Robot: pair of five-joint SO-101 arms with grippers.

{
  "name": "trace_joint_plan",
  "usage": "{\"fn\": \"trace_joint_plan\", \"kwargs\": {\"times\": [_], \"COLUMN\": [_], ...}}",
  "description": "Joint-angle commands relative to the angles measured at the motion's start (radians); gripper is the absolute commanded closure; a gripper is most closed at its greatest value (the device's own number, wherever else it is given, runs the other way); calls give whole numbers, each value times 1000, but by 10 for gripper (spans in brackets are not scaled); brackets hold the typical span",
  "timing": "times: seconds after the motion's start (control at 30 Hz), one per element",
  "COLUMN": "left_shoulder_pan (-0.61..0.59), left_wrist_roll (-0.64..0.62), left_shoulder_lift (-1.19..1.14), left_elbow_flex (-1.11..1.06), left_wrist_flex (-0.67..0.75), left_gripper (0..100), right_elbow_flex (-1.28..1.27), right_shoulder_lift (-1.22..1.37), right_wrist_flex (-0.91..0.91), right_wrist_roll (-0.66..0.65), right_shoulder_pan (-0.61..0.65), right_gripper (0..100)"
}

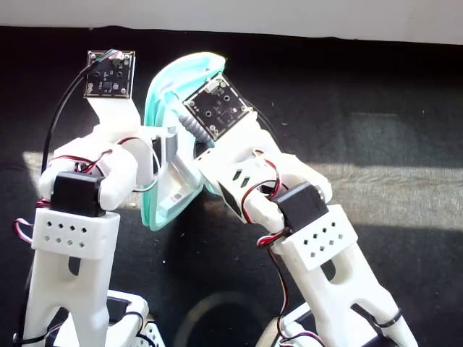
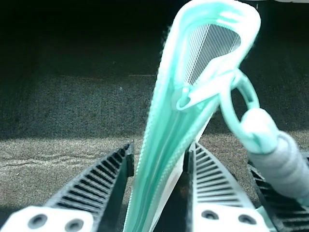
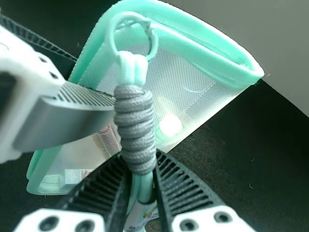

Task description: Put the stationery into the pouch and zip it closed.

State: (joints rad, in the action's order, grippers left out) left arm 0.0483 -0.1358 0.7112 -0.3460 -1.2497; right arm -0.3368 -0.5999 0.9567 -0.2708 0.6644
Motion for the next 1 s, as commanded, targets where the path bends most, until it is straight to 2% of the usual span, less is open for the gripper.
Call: {"fn": "trace_joint_plan", "kwargs": {"times": [0.0, 0.07, 0.33, 0.57, 0.63, 0.73, 0.83, 0.97], "left_shoulder_pan": [-15, -10, -12, -12, -10, -8, 25, 77], "left_wrist_roll": [5, 8, 8, 8, 3, 9, 64, 64], "left_shoulder_lift": [54, 82, 110, 110, 110, 108, 113, 116], "left_elbow_flex": [27, 31, 21, 21, 18, -19, -84, -145], "left_wrist_flex": [28, 29, 29, 31, 31, 38, 46, 46], "left_gripper": [915, 959, 820, 816, 839, 927, 976, 991], "right_elbow_flex": [10, 10, 10, 10, 10, 10, 10, 12], "right_shoulder_lift": [-28, -24, -22, -31, -30, -31, -31, -30], "right_wrist_flex": [2, 2, 1, 2, 2, 2, 2, -2], "right_wrist_roll": [9, 9, 9, 9, 9, 9, 9, 9], "right_shoulder_pan": [2, 2, 2, 2, 5, 7, 5, 2], "right_gripper": [993, 993, 993, 993, 993, 993, 993, 993]}}
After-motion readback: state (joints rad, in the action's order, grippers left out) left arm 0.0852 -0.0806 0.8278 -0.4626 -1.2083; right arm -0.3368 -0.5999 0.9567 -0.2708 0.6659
